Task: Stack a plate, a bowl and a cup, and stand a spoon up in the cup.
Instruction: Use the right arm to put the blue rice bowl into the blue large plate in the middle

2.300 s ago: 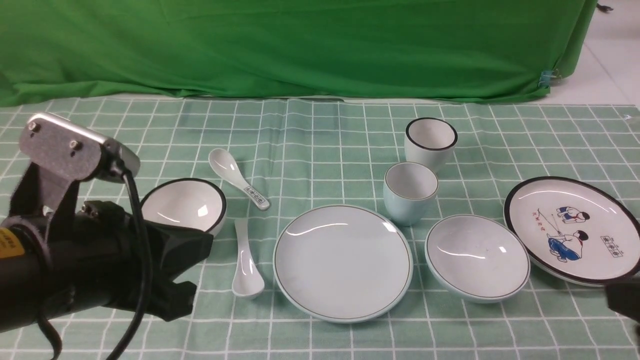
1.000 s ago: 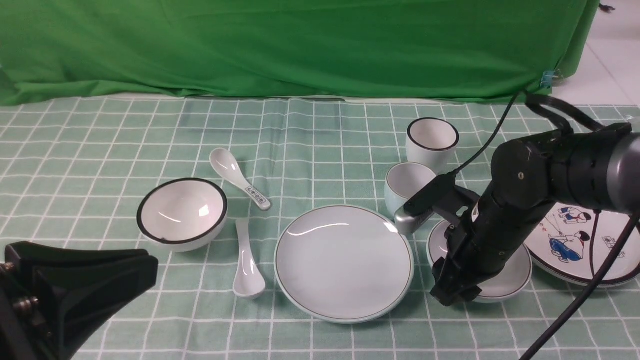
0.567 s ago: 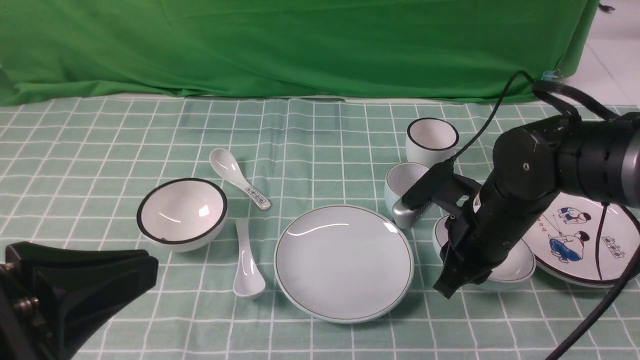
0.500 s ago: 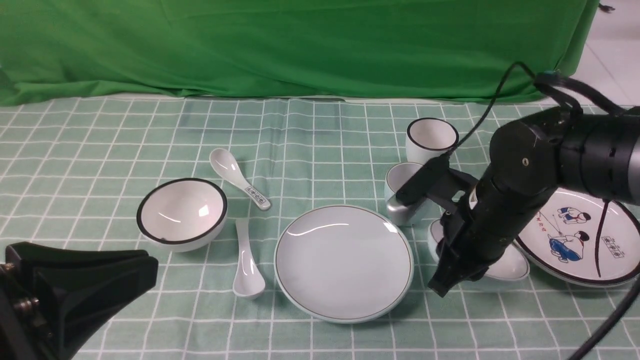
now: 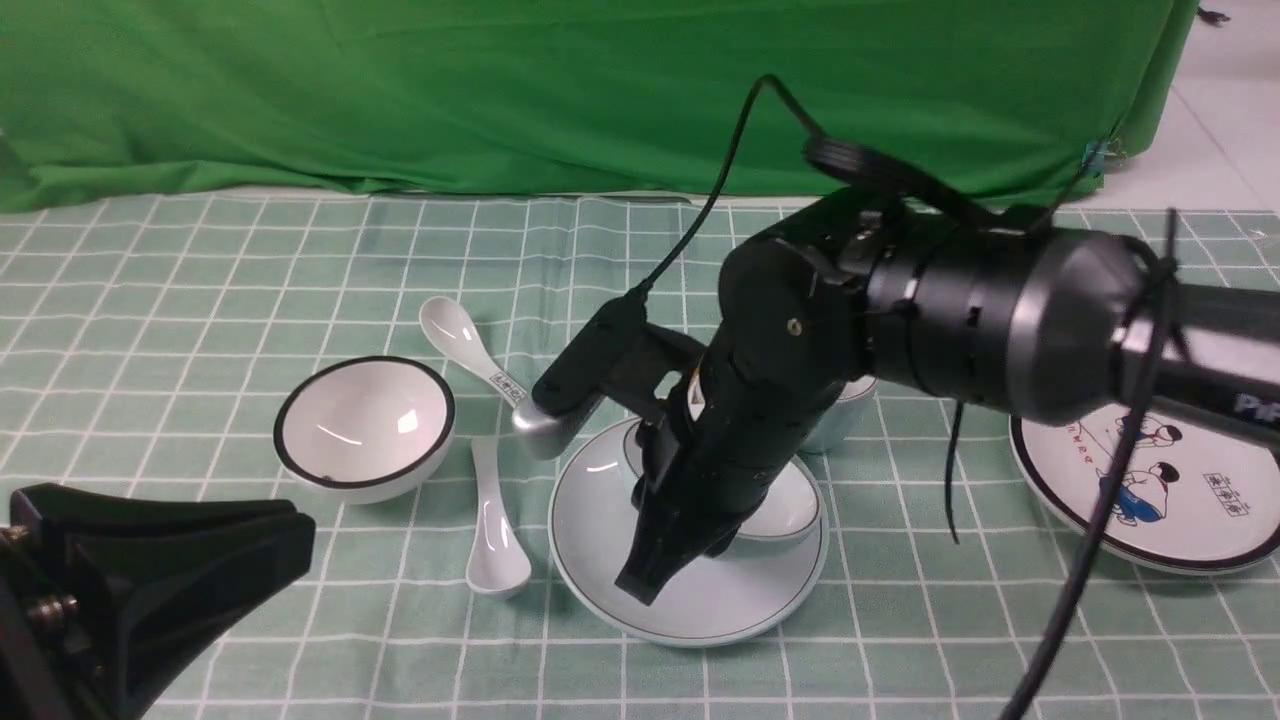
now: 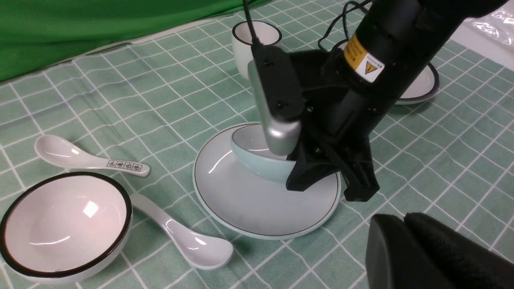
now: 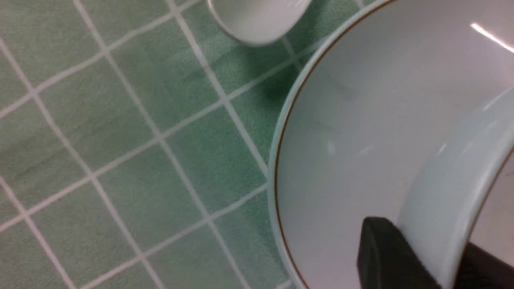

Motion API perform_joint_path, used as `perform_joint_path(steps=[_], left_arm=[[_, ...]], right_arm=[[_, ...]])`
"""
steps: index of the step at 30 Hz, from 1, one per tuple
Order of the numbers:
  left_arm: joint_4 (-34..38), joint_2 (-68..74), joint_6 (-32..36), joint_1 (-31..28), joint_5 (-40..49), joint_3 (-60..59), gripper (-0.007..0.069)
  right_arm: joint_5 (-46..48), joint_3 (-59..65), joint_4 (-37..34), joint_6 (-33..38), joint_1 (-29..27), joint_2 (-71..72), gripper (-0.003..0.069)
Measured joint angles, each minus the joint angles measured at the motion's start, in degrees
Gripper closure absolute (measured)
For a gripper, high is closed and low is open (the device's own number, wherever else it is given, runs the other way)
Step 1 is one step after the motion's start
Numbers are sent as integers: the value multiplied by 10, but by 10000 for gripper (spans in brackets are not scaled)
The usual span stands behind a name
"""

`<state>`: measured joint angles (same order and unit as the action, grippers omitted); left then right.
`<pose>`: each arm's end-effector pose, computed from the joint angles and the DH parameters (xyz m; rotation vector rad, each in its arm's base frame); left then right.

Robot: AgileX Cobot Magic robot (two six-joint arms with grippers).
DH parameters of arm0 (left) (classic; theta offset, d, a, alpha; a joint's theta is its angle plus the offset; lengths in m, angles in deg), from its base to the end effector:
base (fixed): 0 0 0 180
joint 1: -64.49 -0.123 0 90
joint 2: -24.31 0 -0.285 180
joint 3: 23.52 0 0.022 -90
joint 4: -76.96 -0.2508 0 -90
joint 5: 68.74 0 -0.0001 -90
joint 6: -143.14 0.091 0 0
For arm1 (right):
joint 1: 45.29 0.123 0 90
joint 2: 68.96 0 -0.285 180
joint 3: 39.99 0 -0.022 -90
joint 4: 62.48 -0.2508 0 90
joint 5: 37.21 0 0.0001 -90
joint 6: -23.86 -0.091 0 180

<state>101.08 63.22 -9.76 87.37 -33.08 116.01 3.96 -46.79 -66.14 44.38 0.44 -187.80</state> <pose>0.0857 -0.0598 0.3358 0.6631 1.8619 -0.4161 0.2899 0.3028 0.2178 -1.4264 2.2797 0.2099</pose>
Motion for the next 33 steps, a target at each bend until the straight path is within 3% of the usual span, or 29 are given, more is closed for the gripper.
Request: perform_joint_path(steps=[6, 15, 18, 23, 26, 33], left_arm=[[0, 0, 0, 0, 0, 0, 608], [0, 0, 2, 0, -1, 0, 608], [0, 0, 2, 0, -2, 0, 608], [0, 0, 2, 0, -2, 0, 608], [0, 0, 2, 0, -2, 0, 608], [0, 0, 2, 0, -2, 0, 608]], right_arm=[[-17, -9, 51, -22, 2, -25, 572], [-18, -10, 62, -35, 27, -28, 561], [-18, -10, 52, -41, 36, -33, 498], [-13, -10, 47, -51, 37, -43, 256], [-14, -10, 52, -52, 37, -43, 183], [-14, -10, 80, -82, 29, -43, 204]])
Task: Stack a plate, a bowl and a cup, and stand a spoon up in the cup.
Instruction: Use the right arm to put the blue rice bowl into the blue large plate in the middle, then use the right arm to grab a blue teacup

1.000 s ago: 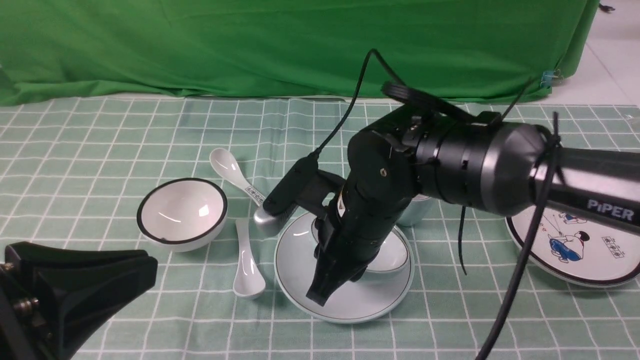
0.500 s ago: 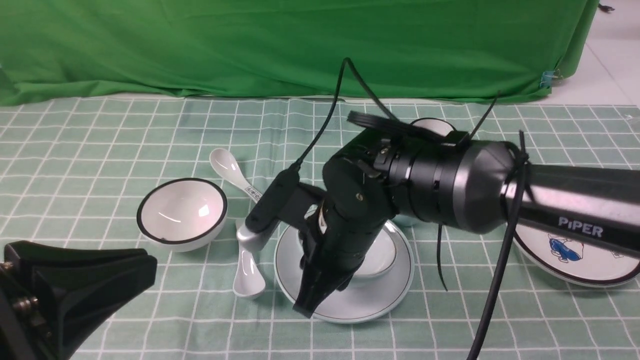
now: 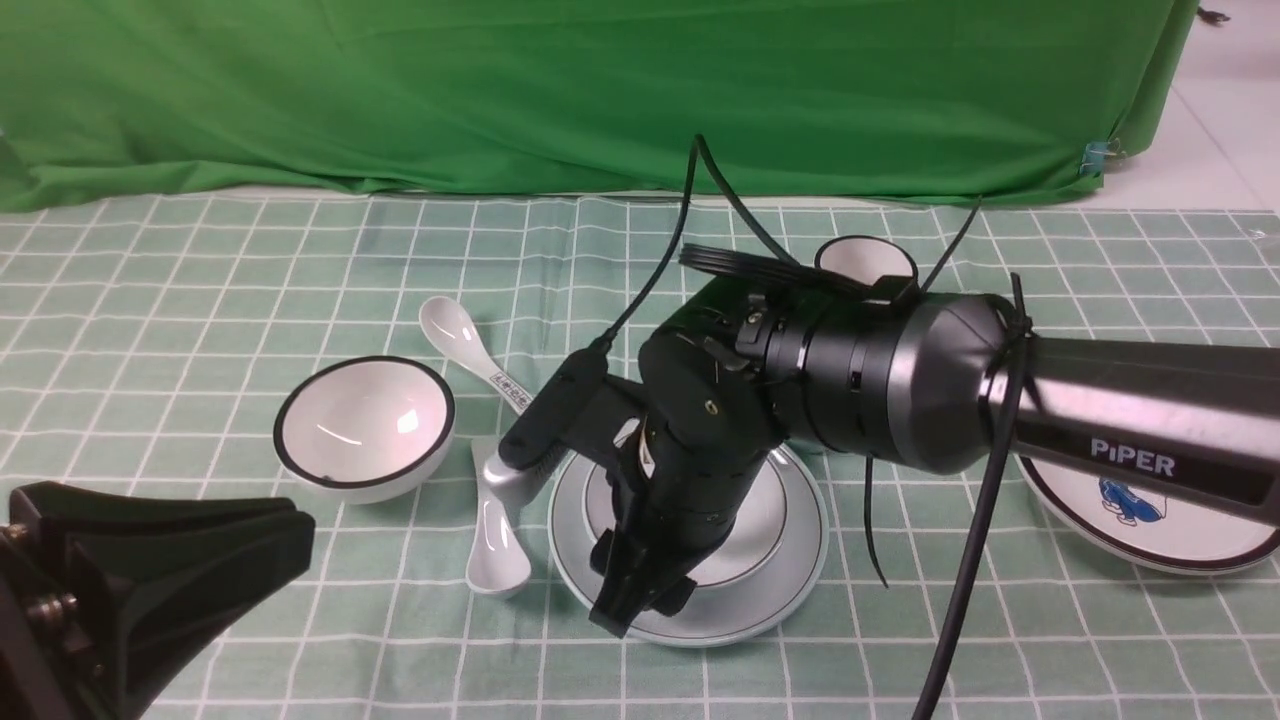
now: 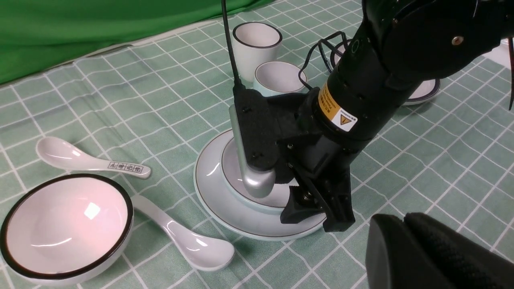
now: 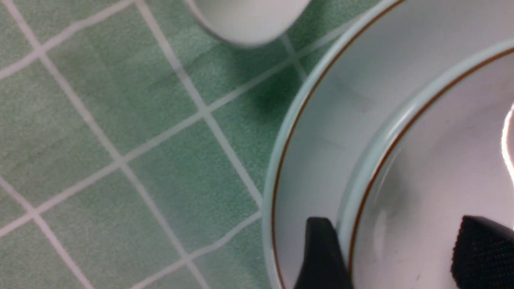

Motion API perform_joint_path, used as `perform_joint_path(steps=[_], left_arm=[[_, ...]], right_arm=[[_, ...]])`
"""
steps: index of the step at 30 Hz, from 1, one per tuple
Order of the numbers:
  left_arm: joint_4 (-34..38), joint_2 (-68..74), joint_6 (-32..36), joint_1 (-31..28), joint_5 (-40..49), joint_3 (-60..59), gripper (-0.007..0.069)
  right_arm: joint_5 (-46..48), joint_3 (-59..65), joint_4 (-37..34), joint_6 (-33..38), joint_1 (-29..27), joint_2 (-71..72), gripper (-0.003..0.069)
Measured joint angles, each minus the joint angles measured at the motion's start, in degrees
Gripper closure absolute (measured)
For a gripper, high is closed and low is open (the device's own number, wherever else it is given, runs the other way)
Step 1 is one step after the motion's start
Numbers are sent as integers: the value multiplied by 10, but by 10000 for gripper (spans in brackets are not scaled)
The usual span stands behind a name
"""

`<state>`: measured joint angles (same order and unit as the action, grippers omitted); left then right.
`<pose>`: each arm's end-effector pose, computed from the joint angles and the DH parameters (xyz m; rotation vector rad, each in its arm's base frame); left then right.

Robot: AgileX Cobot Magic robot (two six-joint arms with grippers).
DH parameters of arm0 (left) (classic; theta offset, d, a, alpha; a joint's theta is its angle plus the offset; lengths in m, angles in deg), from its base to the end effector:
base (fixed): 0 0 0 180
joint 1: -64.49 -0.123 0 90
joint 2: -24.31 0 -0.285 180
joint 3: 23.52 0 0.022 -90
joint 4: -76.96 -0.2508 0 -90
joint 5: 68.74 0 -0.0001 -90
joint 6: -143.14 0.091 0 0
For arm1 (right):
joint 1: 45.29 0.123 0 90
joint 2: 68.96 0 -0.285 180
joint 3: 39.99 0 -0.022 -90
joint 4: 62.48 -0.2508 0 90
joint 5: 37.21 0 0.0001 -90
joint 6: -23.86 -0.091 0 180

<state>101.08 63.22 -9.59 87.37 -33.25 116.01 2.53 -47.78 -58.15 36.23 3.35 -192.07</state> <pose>0.0859 -0.0597 0.3360 0.6640 1.8584 -0.4136 0.2875 0.3200 0.1919 -1.4293 2.2994 0.1076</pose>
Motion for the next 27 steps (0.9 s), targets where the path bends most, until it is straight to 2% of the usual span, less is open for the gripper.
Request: perform_joint_path(steps=[10, 15, 19, 22, 27], left_arm=[[-2, 0, 0, 0, 0, 0, 608], [-6, 0, 0, 0, 0, 0, 608], [-10, 0, 0, 0, -1, 0, 608], [-11, 0, 0, 0, -5, 0, 608], [-11, 0, 0, 0, -12, 0, 608]], right_arm=[[5, -1, 4, -16, 1, 22, 204], [22, -5, 12, -15, 1, 96, 209], [64, -19, 22, -13, -50, 111, 209], [115, -58, 19, -13, -114, 85, 209], [165, -144, -3, 4, -165, 30, 209]])
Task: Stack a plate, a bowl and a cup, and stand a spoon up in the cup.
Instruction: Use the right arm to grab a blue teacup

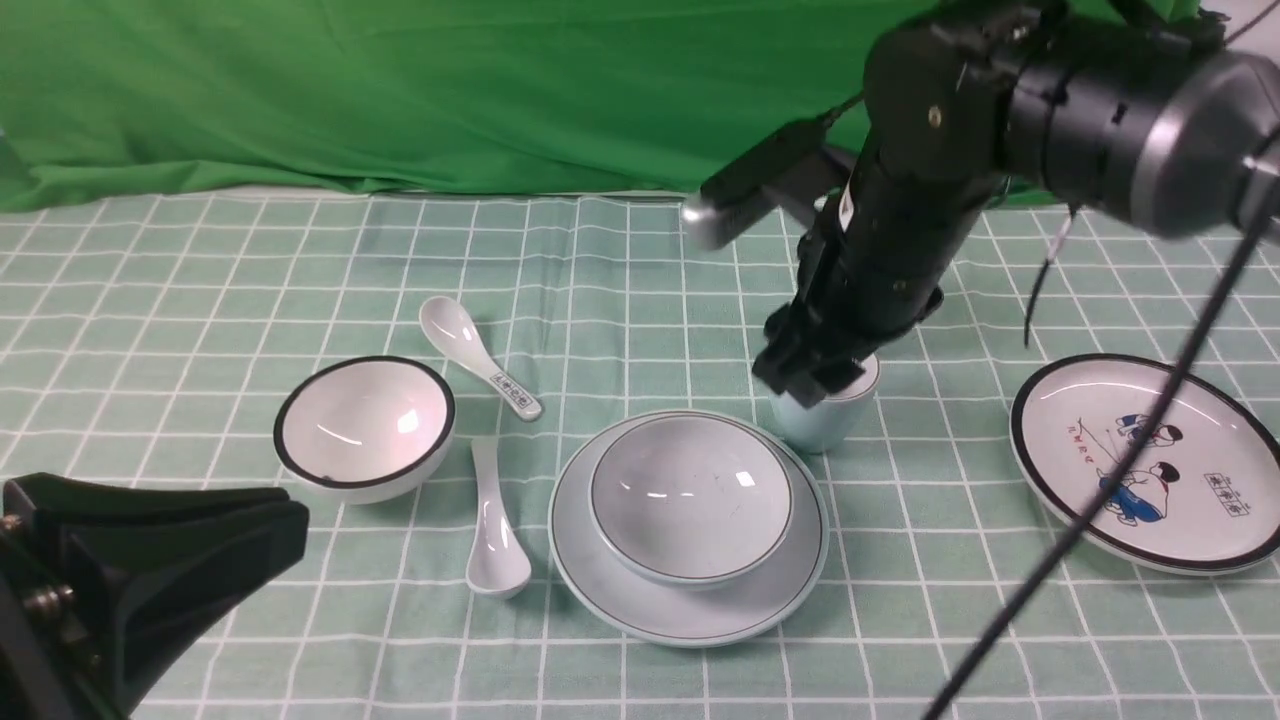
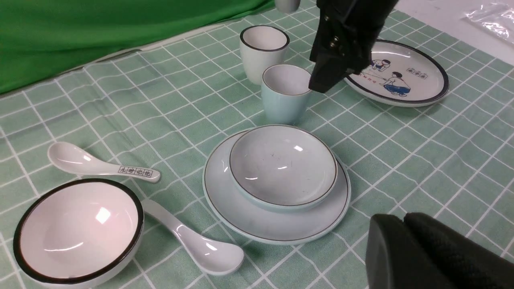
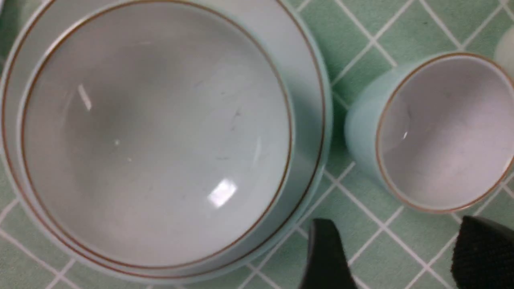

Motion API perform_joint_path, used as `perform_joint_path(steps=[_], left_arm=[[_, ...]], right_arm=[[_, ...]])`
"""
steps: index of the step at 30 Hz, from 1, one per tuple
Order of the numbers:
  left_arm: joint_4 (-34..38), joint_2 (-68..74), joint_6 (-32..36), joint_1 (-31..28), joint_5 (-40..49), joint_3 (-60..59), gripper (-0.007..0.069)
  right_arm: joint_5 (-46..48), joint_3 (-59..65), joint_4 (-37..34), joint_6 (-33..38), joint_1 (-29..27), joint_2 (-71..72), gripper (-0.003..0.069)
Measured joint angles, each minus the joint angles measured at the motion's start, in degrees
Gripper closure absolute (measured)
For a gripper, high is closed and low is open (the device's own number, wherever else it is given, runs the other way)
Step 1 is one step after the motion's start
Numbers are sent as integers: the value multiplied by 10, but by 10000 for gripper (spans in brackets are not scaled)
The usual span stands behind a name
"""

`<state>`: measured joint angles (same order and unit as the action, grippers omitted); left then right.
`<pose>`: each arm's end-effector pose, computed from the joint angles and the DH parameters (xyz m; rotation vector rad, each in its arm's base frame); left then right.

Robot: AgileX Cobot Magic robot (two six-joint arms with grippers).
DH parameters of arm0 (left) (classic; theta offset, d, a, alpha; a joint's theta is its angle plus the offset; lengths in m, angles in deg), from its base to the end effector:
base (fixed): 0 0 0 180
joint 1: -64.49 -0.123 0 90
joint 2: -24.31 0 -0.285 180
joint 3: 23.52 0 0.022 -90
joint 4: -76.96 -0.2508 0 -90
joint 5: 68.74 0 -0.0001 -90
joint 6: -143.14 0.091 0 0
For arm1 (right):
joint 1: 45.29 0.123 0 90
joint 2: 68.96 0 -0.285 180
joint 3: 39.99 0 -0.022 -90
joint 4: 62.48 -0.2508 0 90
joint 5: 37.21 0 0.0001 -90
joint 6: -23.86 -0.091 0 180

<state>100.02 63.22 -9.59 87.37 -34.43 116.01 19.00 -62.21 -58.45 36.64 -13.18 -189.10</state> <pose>0.0873 -0.0587 0.3372 0.6607 1.8413 -0.3893 0.3706 0.2263 0.2750 -1.0571 2.4687 0.0142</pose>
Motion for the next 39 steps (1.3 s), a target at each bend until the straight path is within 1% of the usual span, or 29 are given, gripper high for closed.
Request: perform_joint_path(steps=[3, 7, 18, 19, 21, 22, 26, 29, 31, 32, 36, 39], left_arm=[[0, 0, 0, 0, -6, 0, 608], [0, 0, 0, 0, -9, 0, 608], [0, 0, 1, 0, -9, 0, 608], [0, 0, 1, 0, -9, 0, 608], [0, 0, 1, 0, -9, 0, 608], [0, 0, 1, 0, -9, 0, 608], [0, 0, 1, 0, -9, 0, 608], [0, 0, 1, 0, -9, 0, 608], [0, 0, 1, 0, -9, 0, 608], [0, 0, 1, 0, -9, 0, 608], [0, 0, 1, 0, -9, 0, 608], [-1, 0, 5, 0, -9, 0, 608]], right_arm=[[24, -47, -5, 5, -16, -37, 209], [27, -73, -6, 7, -21, -69, 209], [-10, -89, -7, 15, -22, -131, 210], [-13, -89, -7, 15, -22, -133, 219], [-15, -89, -7, 15, -22, -133, 258], [-15, -89, -7, 15, -22, -133, 263], [-15, -89, -11, 15, -22, -133, 416], [-11, -89, -12, 16, -22, -133, 496], [-4, -89, -13, 16, -22, -133, 563], [0, -89, -13, 17, -22, -133, 572], [32, -96, -13, 21, -20, -126, 572], [60, -103, -18, 19, -6, -101, 572]])
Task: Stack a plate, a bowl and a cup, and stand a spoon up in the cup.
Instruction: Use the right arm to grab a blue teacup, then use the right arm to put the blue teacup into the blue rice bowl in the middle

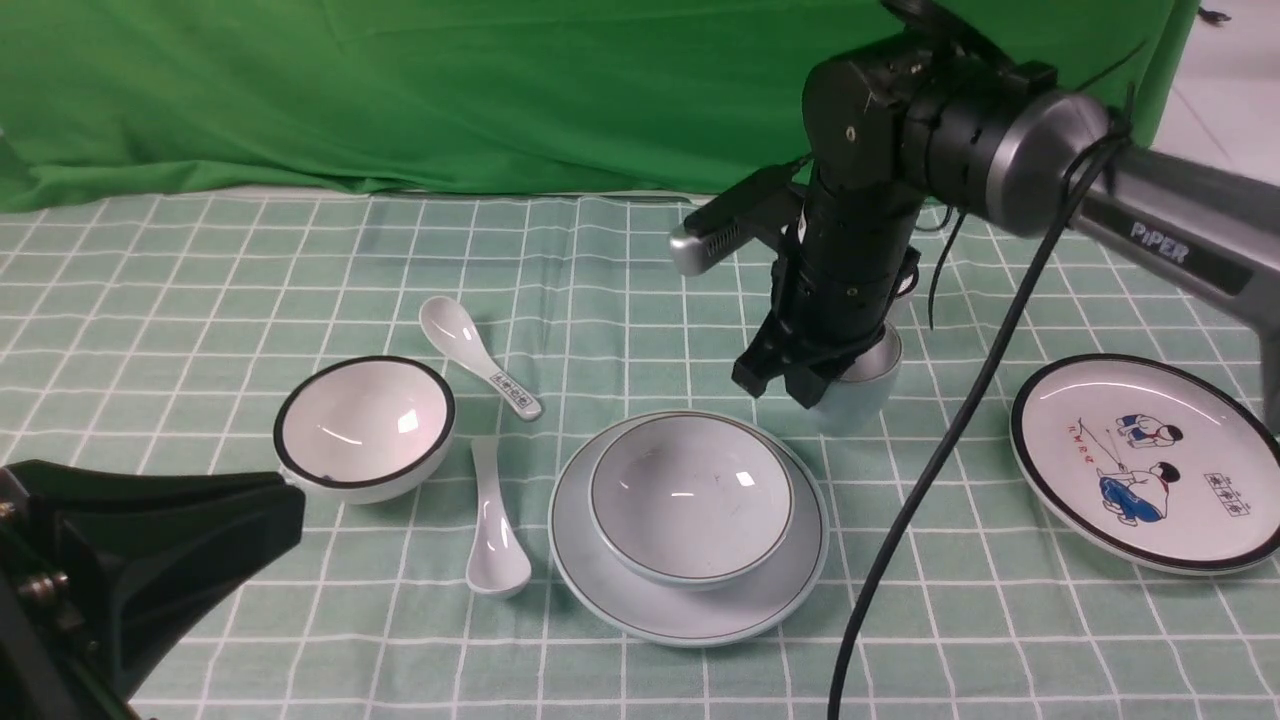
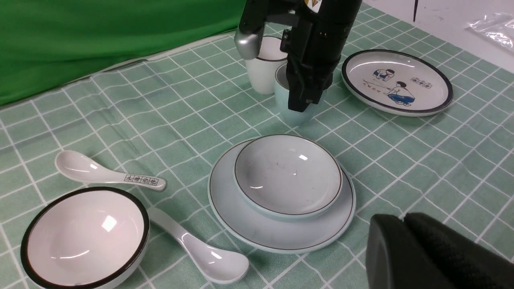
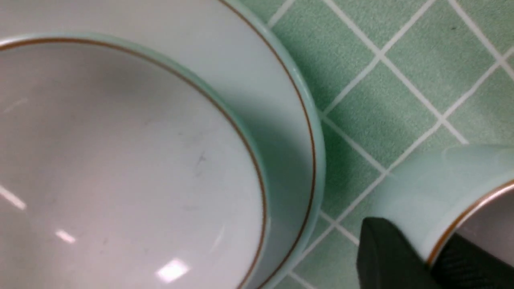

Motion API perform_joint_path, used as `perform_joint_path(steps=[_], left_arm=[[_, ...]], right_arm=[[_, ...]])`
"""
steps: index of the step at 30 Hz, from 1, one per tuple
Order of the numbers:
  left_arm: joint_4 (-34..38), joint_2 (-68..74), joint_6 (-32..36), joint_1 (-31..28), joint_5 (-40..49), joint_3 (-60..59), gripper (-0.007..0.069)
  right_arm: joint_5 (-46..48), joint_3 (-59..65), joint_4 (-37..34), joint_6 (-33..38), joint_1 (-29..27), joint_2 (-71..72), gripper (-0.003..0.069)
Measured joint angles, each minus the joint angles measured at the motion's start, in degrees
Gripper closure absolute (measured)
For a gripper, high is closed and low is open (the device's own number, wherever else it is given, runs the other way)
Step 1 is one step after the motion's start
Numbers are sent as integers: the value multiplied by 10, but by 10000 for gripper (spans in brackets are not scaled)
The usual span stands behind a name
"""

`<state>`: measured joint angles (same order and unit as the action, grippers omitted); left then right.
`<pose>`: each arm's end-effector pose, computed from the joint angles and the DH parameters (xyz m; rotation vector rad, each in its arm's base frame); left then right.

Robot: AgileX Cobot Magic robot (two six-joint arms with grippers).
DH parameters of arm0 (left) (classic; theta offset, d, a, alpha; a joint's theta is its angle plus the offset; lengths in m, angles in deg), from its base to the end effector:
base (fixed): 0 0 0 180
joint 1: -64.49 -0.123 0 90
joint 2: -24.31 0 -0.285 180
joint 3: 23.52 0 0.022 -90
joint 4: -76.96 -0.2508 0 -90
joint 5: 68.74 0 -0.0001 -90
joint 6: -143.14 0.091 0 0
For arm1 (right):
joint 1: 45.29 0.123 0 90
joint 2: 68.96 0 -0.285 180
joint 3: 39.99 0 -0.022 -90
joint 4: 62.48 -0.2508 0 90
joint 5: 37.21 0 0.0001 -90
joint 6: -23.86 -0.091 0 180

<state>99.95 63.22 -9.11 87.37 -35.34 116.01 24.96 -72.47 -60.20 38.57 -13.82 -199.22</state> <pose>0.0880 -0.0584 0.3384 0.6596 1.8253 -0.3793 0.3998 0.2409 0.2429 -1.1099 2.5595 0.0188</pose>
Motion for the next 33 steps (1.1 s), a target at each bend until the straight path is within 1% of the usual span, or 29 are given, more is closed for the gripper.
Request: perform_joint_path(steps=[2, 5, 6, 7, 10, 22, 28, 30, 31, 33], left_arm=[[-1, 0, 3, 0, 0, 0, 608], [-3, 0, 9, 0, 0, 0, 608], [-3, 0, 9, 0, 0, 0, 608], [-3, 0, 9, 0, 0, 0, 608], [-3, 0, 10, 0, 0, 0, 608], [-3, 0, 11, 0, 8, 0, 608], [-3, 0, 11, 0, 8, 0, 608], [-3, 0, 11, 0, 8, 0, 608], [-3, 0, 11, 0, 8, 0, 608], [-3, 0, 11, 0, 8, 0, 608]], right_arm=[[22, -3, -17, -1, 19, 26, 572], [24, -3, -42, 1, 56, 53, 572], [24, -2, -50, 2, 77, 57, 572], [24, -2, -50, 2, 77, 57, 572], [20, 19, -62, 2, 116, 48, 572], [2, 26, -56, -15, 121, -7, 572], [2, 26, -56, -23, 121, -9, 570], [2, 26, -56, -34, 121, -9, 547], [3, 26, -56, -37, 121, -9, 524], [4, 26, -56, -45, 121, -14, 437]])
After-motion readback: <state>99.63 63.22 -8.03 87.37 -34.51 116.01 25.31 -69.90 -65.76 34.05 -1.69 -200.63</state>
